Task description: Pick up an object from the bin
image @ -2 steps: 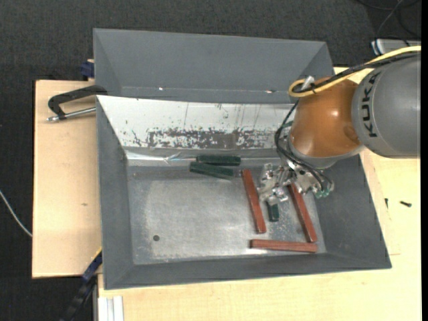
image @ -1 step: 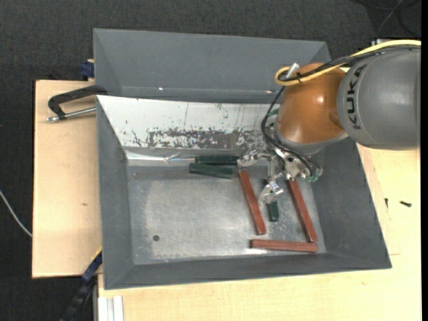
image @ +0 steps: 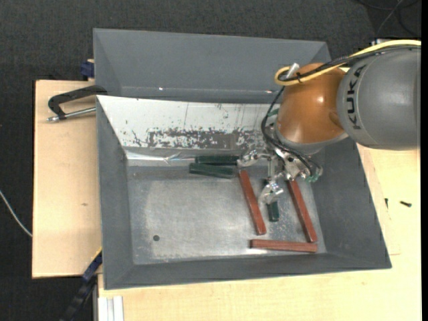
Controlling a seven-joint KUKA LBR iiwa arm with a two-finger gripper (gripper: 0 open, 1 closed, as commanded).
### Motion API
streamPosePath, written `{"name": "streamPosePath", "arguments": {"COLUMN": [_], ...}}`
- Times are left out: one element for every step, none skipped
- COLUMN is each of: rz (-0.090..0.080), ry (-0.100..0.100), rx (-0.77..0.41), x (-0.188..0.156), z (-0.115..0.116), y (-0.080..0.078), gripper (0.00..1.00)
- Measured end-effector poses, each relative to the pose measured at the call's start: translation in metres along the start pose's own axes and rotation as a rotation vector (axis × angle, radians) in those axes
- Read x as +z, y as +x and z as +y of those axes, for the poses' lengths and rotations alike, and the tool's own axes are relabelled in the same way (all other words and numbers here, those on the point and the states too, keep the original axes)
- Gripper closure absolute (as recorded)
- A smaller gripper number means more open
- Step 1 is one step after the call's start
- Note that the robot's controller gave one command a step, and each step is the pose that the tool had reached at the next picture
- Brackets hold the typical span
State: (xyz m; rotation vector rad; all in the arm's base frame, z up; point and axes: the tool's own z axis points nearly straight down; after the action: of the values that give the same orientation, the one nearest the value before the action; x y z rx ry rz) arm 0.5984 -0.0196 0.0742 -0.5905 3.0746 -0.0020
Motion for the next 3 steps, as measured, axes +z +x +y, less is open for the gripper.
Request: {"name": "streamPosePath", "arguments": {"rz": [0.007,0.007,0.006], "ry": [-0.004,-0.004,-0.006], "rx": [-0.387,-0.387,-0.358], "x": [-0.004,-0.004,-0.046], "z": [0.026,0.026,0.034], "y": [0.003,0.003,0.008], "gripper": [1.0,1.0,1.0]}}
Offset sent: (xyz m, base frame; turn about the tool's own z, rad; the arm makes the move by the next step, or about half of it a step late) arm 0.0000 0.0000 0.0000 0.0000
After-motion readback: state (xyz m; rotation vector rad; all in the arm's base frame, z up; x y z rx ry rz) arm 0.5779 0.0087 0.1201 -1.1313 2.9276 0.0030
